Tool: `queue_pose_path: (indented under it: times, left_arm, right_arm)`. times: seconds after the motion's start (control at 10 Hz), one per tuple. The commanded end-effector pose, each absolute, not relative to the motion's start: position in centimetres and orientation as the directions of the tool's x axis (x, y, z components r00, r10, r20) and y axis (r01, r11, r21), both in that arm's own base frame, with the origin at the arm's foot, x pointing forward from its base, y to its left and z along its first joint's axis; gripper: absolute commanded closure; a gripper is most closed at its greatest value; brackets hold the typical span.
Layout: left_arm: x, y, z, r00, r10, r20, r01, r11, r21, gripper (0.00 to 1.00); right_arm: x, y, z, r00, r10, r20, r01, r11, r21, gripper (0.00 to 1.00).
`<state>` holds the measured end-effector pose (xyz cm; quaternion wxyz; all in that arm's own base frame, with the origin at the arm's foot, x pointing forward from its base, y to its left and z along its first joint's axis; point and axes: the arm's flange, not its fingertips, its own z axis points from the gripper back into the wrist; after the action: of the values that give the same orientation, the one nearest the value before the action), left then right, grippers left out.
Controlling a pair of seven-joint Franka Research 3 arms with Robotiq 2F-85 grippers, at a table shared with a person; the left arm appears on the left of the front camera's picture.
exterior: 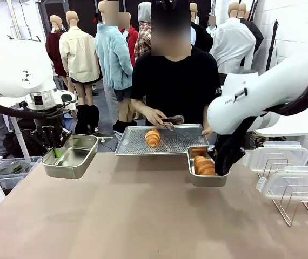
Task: Place the bread in airtight containers.
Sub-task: Once an object is inside an Airtight Container , place the container in the center of the table.
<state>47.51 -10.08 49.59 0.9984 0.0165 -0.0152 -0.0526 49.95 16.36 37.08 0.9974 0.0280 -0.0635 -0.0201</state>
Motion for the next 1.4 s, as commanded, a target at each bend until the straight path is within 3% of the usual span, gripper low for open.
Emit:
queue_pose_path:
  times: [0.0,0.7,0.8,1.1,1.3]
  left_arm:
    - [47.6,-9.9,49.9,0.992,-0.122,0.045,0.12,0.992,0.034,1.0]
    - [47.6,-9.9,49.9,0.992,-0.122,0.045,0.12,0.992,0.034,1.0]
    - [47.6,-9.9,49.9,0.992,-0.122,0.045,0.12,0.992,0.034,1.0]
    - [47.6,-9.9,49.9,0.992,-0.122,0.045,0.12,0.992,0.034,1.0]
    - [47.6,-9.9,49.9,0.992,-0.122,0.045,0.12,0.992,0.034,1.0]
  right_arm:
    - [50.7,16.7,35.6,0.989,-0.044,0.139,0.038,0.998,0.049,1.0]
    - [51.2,17.7,32.1,0.993,-0.024,0.113,0.023,1.0,0.013,1.0]
    - [51.1,17.7,32.1,0.993,-0.022,0.114,0.021,1.0,0.01,0.95]
    - [50.7,17.6,32.5,0.993,-0.018,0.119,0.018,1.0,0.004,0.39]
    - [50.6,17.7,33.0,0.992,-0.017,0.127,0.018,1.0,0.0,0.09]
